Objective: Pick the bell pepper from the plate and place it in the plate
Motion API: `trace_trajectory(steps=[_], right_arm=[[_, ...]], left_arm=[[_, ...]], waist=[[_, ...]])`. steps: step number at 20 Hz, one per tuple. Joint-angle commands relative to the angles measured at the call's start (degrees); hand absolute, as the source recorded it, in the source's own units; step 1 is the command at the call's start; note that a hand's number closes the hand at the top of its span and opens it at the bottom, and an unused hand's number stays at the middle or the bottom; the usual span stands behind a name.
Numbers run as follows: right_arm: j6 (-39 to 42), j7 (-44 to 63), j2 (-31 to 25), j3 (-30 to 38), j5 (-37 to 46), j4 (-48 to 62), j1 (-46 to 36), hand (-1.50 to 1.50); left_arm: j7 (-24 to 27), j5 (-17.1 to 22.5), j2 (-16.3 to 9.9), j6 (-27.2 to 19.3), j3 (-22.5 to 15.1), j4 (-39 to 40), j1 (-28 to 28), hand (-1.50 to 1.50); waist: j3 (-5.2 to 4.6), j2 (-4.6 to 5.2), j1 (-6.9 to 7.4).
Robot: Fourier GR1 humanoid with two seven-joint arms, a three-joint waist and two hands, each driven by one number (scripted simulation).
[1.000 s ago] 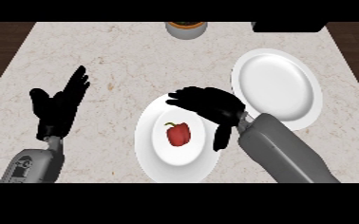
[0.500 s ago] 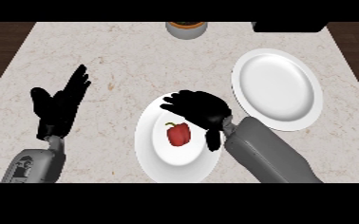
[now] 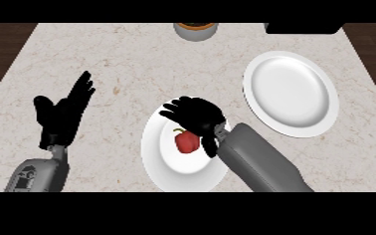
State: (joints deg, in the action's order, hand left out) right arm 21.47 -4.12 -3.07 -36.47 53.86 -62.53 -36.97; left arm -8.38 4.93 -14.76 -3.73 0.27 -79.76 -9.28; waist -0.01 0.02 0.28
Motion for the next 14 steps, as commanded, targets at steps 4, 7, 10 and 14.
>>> trace_trajectory(steps=[4, 7, 10, 14], right_arm=[[-5.9, -0.3, 3.0, -1.1, 3.6, 8.5, -1.5, -1.5], [-1.6, 0.3, 3.0, -0.5, 4.5, 8.4, -3.9, -1.5], [1.8, -1.7, 3.0, 0.1, 7.2, 5.3, -1.2, -1.5], [0.6, -6.8, 3.1, -4.2, 8.3, 9.6, 0.2, 1.5]], left_arm=[[0.1, 0.3, -1.1, 3.1, 1.8, -3.3, 4.0, 0.0], [-3.1, -0.8, 0.5, 1.4, 1.1, -5.3, 1.5, 0.0], [-0.9, 0.0, -0.2, 3.5, 3.5, -0.5, 0.2, 0.0], [-2.6, -2.2, 1.4, 0.4, 2.2, -3.3, -0.2, 0.0]], waist=[[0.01, 0.06, 0.53], [0.01, 0.0, 0.32], [0.0, -0.04, -0.11], [0.02, 0.04, 0.22]])
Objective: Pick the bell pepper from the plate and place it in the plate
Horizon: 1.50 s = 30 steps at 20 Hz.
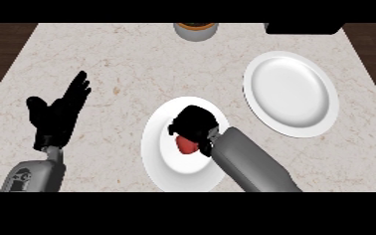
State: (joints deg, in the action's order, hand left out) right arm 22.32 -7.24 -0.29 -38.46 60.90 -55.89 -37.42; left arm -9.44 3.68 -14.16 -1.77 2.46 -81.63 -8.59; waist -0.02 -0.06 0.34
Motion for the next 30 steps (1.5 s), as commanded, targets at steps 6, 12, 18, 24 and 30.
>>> trace_trajectory(steps=[6, 12, 18, 24, 30], right_arm=[[-5.4, -1.6, 0.3, -5.5, -6.1, 4.6, -1.9, 1.5], [-5.9, -2.7, -3.8, -5.2, -6.0, -9.3, 14.1, 1.5], [-10.7, -1.9, -14.7, -5.3, -7.4, -32.7, 30.7, 1.5], [-24.9, -1.6, -15.9, 1.7, -7.1, -47.6, 35.6, 1.5], [-30.2, 2.4, -17.8, 11.9, -9.5, -61.6, 41.1, 1.5]], left_arm=[[-1.0, -0.9, 1.1, 0.5, 0.3, -0.9, 0.1, 0.0], [-1.4, 0.2, -0.5, 1.4, 2.6, 0.6, -0.6, 0.0], [0.1, -0.8, 1.1, 0.0, 1.8, -0.7, 2.6, 0.0], [-1.8, -0.6, 0.5, -0.5, 2.6, -1.4, 0.7, 0.0], [1.3, 0.1, -0.8, 1.7, 3.8, 0.4, 1.1, 0.0]], waist=[[0.04, 0.18, 0.83], [0.03, -0.39, -1.45], [0.0, -0.68, -2.5], [0.08, -0.53, -2.94], [0.0, -0.22, -2.11]])
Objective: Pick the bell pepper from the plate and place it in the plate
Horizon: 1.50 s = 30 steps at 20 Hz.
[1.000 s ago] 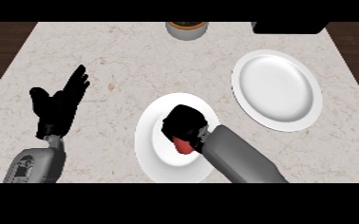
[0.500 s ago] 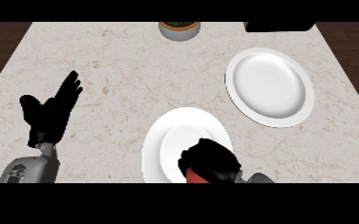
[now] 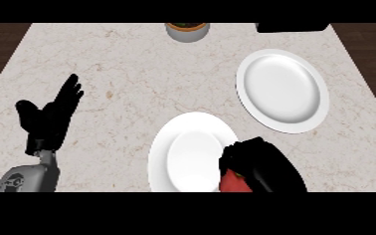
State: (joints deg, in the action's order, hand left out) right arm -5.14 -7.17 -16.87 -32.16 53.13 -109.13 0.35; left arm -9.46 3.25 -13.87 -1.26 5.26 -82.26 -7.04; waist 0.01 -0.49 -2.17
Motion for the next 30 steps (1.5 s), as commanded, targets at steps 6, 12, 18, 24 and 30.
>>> trace_trajectory(steps=[6, 12, 18, 24, 30], right_arm=[[1.1, 4.8, 0.7, 16.6, -13.2, -5.0, 0.8, 1.5], [4.8, -1.9, -3.4, 31.2, -24.5, 9.0, -6.8, 1.5], [3.7, -8.8, -4.6, 35.7, -22.4, 25.7, -14.1, 1.5], [0.7, -14.1, -6.5, 33.2, -14.0, 45.4, -22.3, 1.5], [14.4, -17.0, -10.3, 36.8, -20.4, 62.1, -33.6, -1.5]], left_arm=[[0.2, 0.1, -0.2, 1.5, 0.8, 6.0, -5.9, 0.0], [1.5, -1.8, 2.4, 0.4, -1.6, 2.1, -1.1, 0.0], [-0.5, -0.7, 0.8, 2.4, 0.0, 0.6, -2.4, 0.0], [-0.5, -1.9, 2.9, 0.9, -1.5, -1.2, -0.9, 0.0], [-0.8, -1.7, 2.4, 1.3, -0.7, 1.0, -4.0, 0.0]], waist=[[-0.01, 0.66, 1.73], [0.01, 0.63, 2.46], [0.01, 0.58, 2.54], [0.05, 0.83, 3.49], [0.06, 0.96, 3.84]])
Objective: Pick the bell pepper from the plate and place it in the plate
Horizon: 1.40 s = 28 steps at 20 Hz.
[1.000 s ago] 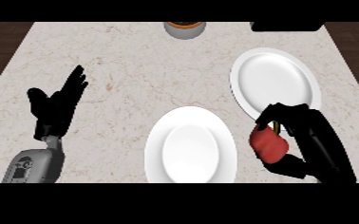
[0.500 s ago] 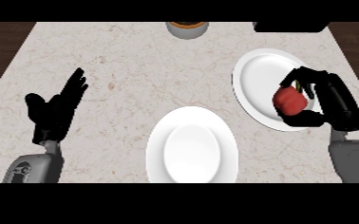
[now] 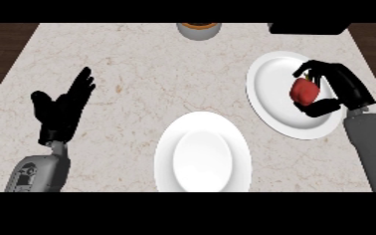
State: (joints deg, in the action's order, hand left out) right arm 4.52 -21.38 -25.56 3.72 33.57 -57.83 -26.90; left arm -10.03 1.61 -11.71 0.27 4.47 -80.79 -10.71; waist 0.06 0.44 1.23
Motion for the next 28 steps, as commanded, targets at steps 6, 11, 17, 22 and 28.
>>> trace_trajectory(steps=[6, 11, 17, 22, 28], right_arm=[[-2.2, -18.6, -0.4, 3.2, -0.6, 19.7, -10.2, -1.5], [8.0, -27.3, 2.4, 7.1, -12.3, 10.5, -5.9, -1.5], [24.4, -16.0, -1.5, 13.0, -23.7, 7.0, -4.6, -1.5], [35.1, -6.4, -2.5, 12.9, -28.6, 12.2, -6.7, -1.5], [36.9, -14.6, -6.3, 13.1, -28.6, 18.9, -7.7, -1.5]], left_arm=[[0.0, -0.1, -0.3, 0.4, 1.1, 2.7, -2.3, 0.0], [-0.2, 0.7, -2.2, 1.8, 2.3, 0.7, 1.7, 0.0], [-0.5, -0.2, -0.4, -0.1, 1.6, 0.3, 0.0, 0.0], [-0.8, -0.4, -0.7, 0.4, 1.4, -1.0, 1.6, 0.0], [2.5, -2.2, 2.3, -1.2, 0.3, 3.6, -0.8, 0.0]], waist=[[0.01, -0.05, -0.22], [-0.03, -0.62, -1.38], [-0.11, -0.84, -2.54], [-0.09, -0.61, -1.36], [-0.02, -0.13, -0.82]])
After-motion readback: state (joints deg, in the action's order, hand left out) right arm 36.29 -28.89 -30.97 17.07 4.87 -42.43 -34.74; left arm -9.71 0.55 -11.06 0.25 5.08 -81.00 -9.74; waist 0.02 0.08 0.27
